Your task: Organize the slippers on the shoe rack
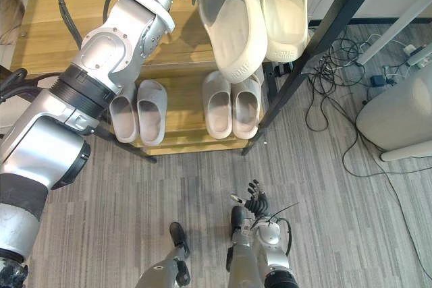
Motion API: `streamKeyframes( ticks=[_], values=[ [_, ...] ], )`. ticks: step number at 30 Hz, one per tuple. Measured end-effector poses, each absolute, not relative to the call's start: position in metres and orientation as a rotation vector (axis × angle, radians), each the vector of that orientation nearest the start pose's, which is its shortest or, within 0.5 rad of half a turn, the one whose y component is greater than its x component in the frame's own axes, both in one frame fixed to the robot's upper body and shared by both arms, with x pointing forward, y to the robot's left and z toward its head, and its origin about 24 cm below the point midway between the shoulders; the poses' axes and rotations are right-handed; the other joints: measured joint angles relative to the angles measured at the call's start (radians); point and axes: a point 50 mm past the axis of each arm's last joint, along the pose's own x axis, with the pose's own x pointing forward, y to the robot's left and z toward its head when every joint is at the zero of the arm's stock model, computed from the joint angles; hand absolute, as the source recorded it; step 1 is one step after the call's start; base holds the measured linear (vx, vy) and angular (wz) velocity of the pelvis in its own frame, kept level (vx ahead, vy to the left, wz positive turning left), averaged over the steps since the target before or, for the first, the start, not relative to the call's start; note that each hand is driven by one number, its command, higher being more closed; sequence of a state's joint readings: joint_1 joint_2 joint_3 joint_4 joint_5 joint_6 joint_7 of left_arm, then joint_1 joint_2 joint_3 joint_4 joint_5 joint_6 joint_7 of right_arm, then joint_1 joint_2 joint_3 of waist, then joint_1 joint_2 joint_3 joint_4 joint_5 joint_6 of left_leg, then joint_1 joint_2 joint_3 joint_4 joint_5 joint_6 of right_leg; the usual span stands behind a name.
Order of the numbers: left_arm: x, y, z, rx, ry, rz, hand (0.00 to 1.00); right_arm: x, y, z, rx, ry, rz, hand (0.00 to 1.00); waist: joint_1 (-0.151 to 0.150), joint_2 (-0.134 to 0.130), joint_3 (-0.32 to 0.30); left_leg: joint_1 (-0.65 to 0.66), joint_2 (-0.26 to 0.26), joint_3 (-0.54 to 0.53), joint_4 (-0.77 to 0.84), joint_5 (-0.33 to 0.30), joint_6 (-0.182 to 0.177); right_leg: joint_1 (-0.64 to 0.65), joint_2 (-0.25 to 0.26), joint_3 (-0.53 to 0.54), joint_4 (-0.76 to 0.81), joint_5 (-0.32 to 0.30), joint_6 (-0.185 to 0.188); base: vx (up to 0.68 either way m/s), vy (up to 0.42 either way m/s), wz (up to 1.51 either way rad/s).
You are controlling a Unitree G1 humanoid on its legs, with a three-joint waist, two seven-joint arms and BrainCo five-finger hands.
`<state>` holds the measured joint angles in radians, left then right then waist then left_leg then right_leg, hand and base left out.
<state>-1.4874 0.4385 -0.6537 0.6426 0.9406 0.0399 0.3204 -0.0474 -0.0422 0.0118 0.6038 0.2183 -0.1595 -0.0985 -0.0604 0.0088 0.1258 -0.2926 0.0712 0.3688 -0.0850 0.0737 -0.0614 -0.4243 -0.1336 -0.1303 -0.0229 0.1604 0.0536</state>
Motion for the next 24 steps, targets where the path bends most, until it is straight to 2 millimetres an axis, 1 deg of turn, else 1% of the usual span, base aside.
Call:
streamKeyframes(
  ticks=[4,5,6,9,20,24],
  values=[
    [0.368,0.054,0.373,1.635,-1.100,0.355,1.00,0.230,-0.164,-0.066,0.157,0.402,-0.163,0.00,-0.002,0.000,0.004,-0.002,0.000,0.000,0.000,0.000,0.000,-0.002,0.000,0.000,0.000,0.000,0.000,0.03,0.024,0.00],
    [0.368,0.056,0.379,1.632,-1.092,0.369,0.00,0.231,-0.164,-0.065,0.157,0.399,-0.163,0.00,-0.002,-0.002,0.014,-0.002,0.000,0.000,0.000,0.000,0.000,-0.002,0.000,0.000,0.001,0.000,0.000,0.03,0.029,0.01],
    [0.366,0.056,0.385,1.617,-1.094,0.383,0.00,0.232,-0.164,-0.065,0.158,0.396,-0.161,0.00,-0.002,-0.003,0.021,-0.002,0.000,0.000,0.000,0.000,0.000,-0.002,0.000,-0.001,0.002,0.000,0.000,0.03,0.030,0.01],
    [0.366,0.057,0.388,1.605,-1.084,0.396,0.00,0.232,-0.164,-0.064,0.159,0.394,-0.158,0.00,-0.004,-0.004,0.023,-0.002,0.000,-0.001,-0.001,0.000,0.000,-0.002,-0.001,-0.002,0.002,0.000,0.000,0.04,0.029,0.00],
    [0.365,0.058,0.392,1.547,-1.049,0.407,0.00,0.234,-0.163,-0.064,0.179,0.394,-0.150,0.00,-0.006,-0.005,0.023,-0.001,0.000,-0.009,-0.001,0.001,0.001,0.006,-0.003,-0.014,0.002,0.000,0.000,0.01,0.009,0.02],
    [0.365,0.058,0.394,1.484,-1.038,0.399,0.00,0.233,-0.163,-0.064,0.197,0.400,-0.156,0.00,-0.007,-0.006,0.024,-0.001,0.000,-0.009,-0.001,0.001,0.001,0.007,-0.003,-0.016,0.001,0.000,0.000,0.00,0.000,0.00]
  ],
)
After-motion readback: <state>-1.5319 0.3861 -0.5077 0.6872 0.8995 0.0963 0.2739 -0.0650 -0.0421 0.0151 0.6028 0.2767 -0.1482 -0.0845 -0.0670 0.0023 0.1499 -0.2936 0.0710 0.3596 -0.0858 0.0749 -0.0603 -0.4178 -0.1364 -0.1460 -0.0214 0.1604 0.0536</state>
